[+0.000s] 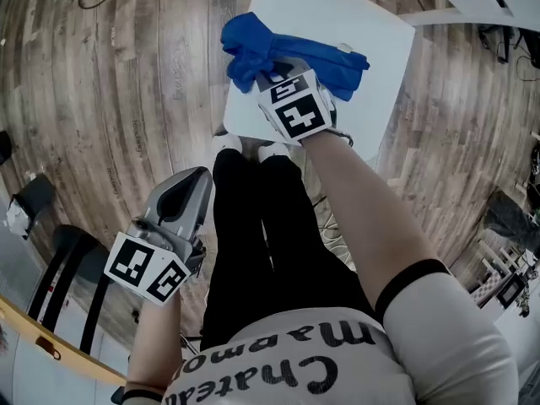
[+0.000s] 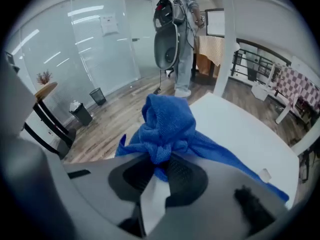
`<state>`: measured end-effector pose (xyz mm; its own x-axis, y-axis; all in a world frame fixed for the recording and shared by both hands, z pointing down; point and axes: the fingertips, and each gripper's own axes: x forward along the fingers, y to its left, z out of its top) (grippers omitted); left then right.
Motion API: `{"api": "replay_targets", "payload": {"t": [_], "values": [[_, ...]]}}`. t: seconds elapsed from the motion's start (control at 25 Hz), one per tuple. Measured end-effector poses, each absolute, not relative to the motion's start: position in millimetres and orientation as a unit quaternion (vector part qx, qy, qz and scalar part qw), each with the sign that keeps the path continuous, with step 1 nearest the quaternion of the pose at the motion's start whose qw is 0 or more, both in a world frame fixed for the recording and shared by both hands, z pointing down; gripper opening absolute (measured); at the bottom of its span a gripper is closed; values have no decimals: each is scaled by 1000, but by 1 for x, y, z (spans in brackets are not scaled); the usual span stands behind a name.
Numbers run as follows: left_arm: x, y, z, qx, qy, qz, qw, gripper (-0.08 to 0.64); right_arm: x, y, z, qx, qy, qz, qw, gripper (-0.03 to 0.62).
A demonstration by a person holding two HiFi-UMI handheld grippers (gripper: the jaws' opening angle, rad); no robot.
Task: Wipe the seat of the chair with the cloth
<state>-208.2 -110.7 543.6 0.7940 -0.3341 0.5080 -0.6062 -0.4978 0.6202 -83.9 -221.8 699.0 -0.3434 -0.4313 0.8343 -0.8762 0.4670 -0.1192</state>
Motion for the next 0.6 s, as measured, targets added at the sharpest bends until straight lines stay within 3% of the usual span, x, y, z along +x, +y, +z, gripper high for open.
{"api": "replay_targets", "payload": {"t": [0.6], "values": [[-98,-75,541,878,-180,197,398,6,115,-125,700,562,-656,341,371,66]]}}
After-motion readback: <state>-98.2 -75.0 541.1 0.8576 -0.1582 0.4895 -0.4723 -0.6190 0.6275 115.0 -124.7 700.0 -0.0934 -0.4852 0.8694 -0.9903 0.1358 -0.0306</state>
